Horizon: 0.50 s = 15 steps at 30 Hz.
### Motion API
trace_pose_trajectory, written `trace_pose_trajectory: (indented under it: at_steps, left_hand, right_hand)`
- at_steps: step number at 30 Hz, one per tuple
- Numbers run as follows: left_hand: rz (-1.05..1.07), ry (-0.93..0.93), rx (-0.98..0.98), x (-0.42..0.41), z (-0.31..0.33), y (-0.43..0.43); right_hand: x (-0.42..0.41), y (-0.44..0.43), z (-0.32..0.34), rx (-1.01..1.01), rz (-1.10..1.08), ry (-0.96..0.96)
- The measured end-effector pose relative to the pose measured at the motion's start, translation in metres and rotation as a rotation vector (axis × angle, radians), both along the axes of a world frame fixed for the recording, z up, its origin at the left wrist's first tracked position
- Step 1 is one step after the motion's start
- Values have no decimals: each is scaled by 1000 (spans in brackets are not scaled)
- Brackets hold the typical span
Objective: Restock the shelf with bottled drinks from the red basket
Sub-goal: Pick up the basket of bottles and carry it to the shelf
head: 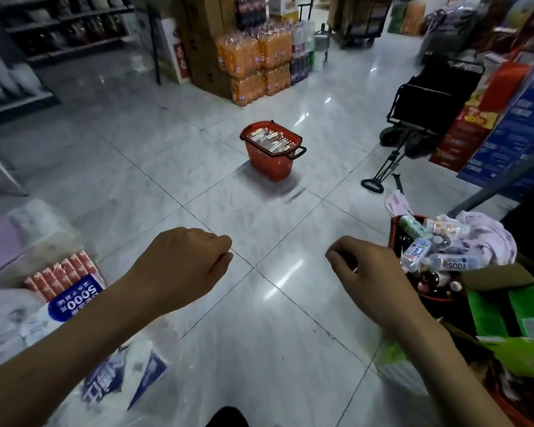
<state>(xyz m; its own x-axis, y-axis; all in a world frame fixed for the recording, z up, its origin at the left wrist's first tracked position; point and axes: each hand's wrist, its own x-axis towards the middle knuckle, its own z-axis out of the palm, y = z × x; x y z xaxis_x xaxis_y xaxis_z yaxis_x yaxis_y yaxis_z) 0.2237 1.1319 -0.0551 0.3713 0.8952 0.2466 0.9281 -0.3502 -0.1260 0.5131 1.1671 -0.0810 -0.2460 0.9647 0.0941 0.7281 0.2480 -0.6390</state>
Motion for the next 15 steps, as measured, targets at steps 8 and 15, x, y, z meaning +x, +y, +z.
trace_pose_trajectory:
  at_steps: [8, 15]
  left_hand:
    - [57, -53, -23, -45, -30, 163]
    - [81, -105, -54, -99, -27, 331]
  right_hand:
    - [-53, 177, -6, -30, 38, -27]
    - [-104, 338, 7, -45, 9, -61]
